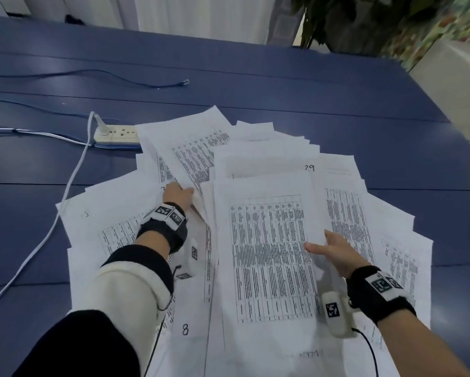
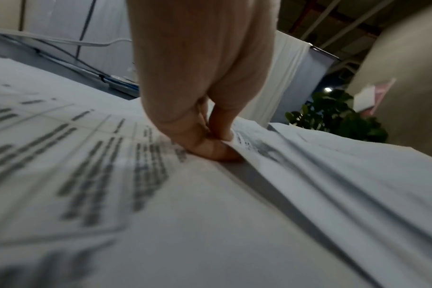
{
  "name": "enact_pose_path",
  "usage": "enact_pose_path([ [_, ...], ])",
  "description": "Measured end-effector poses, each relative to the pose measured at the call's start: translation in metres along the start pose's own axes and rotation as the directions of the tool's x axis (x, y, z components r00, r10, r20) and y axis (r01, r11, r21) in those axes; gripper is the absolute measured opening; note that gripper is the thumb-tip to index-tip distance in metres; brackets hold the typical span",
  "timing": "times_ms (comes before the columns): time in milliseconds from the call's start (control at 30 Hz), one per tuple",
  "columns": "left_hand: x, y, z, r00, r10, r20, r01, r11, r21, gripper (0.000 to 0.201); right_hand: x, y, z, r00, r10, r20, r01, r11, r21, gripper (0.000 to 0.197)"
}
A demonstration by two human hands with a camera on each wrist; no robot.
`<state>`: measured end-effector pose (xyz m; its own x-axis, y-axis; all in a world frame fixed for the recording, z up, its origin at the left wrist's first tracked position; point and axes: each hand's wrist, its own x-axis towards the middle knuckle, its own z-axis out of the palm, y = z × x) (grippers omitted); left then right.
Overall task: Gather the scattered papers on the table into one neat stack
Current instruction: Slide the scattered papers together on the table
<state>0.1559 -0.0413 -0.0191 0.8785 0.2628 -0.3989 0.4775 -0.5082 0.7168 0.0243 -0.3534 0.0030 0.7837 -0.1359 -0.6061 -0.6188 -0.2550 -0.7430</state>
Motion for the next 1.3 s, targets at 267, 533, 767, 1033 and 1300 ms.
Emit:
enact_pose_path([
  [267, -0.023, -0.026, -0.017, 0.927, 0.134, 0.35, -0.169, 0.983, 0.071, 0.019, 0.008, -0.012, -0.005, 0.997, 0.01, -0.082, 0.004, 0.987, 0.163, 0.036],
  [533, -0.077, -0.042, -0.013, 0.893, 0.012, 0.449, -0.066, 0.992, 0.105, 0.036, 0.01, -0.027, 0.035, 0.999, -0.043, -0.033, 0.046, 0.995, 0.093, 0.044],
  [767, -0.119, -0.053, 0.003, 0.981, 0.03, 0.192, -0.078, 0.966, 0.245, 0.064, -0.01, -0.017, 0.061, 0.998, -0.059, -0.023, 0.054, 0.981, -0.187, 0.058],
  [1033, -0.137, -0.059, -0.007, 0.928, 0.043, 0.37, 0.044, 0.974, -0.223, 0.066, -0.032, 0.006, 0.052, 0.995, -0.086, -0.044, 0.071, 0.958, -0.278, 0.049],
  [1300, -0.154, -0.057, -0.017, 0.917, 0.227, 0.328, -0.124, 0.944, -0.306, 0.075, -0.037, 0.005, 0.038, 0.987, -0.149, -0.053, 0.129, 0.954, -0.272, 0.056],
])
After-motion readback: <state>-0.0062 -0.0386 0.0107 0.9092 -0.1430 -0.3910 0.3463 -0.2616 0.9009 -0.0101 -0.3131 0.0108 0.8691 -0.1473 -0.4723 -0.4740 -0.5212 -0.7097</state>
